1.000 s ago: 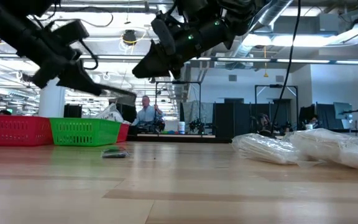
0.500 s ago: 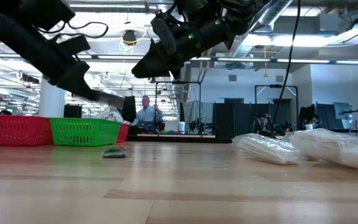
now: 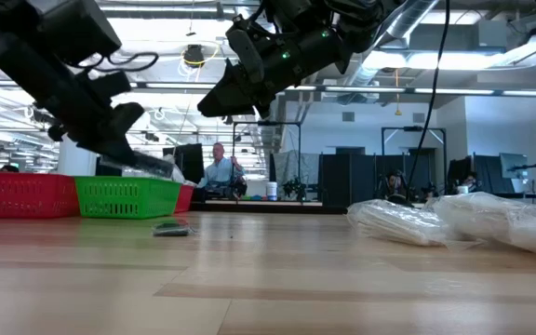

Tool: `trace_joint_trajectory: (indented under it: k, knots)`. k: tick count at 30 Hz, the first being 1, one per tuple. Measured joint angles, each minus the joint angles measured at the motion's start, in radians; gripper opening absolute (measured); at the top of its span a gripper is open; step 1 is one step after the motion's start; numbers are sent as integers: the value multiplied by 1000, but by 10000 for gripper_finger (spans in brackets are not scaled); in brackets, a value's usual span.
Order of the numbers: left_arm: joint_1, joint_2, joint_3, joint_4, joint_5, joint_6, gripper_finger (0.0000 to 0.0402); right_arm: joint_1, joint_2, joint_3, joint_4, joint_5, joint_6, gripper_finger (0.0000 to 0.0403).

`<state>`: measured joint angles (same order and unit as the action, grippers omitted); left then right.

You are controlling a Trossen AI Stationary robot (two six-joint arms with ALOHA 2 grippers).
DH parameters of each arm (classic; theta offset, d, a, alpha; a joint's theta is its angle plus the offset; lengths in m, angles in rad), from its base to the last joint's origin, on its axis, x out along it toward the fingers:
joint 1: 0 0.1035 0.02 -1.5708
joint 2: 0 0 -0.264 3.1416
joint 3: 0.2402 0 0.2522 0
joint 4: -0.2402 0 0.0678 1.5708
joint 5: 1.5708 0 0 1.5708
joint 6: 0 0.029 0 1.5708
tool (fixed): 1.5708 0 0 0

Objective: Pick & Place Travel size toiletries
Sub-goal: Put the black comb into the bottom green bin, then put the white cotton pack into the top red bin

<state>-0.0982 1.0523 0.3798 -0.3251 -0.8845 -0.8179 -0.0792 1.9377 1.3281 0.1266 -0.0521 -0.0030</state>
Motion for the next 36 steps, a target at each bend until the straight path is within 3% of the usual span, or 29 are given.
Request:
trace_joint_trajectory:
  k: [8, 26, 36]
  knots:
    - [0, 66, 0, 4, -1, -34, 15, 0, 0, 0, 0, 0, 0, 79]
    - [-4, 67, 0, 21, -1, 21, 149, 0, 0, -1, 0, 0, -5, 79]
    - [-99, -15, 0, 104, 76, 122, 166, -3, 0, -1, -79, -4, 55, 79]
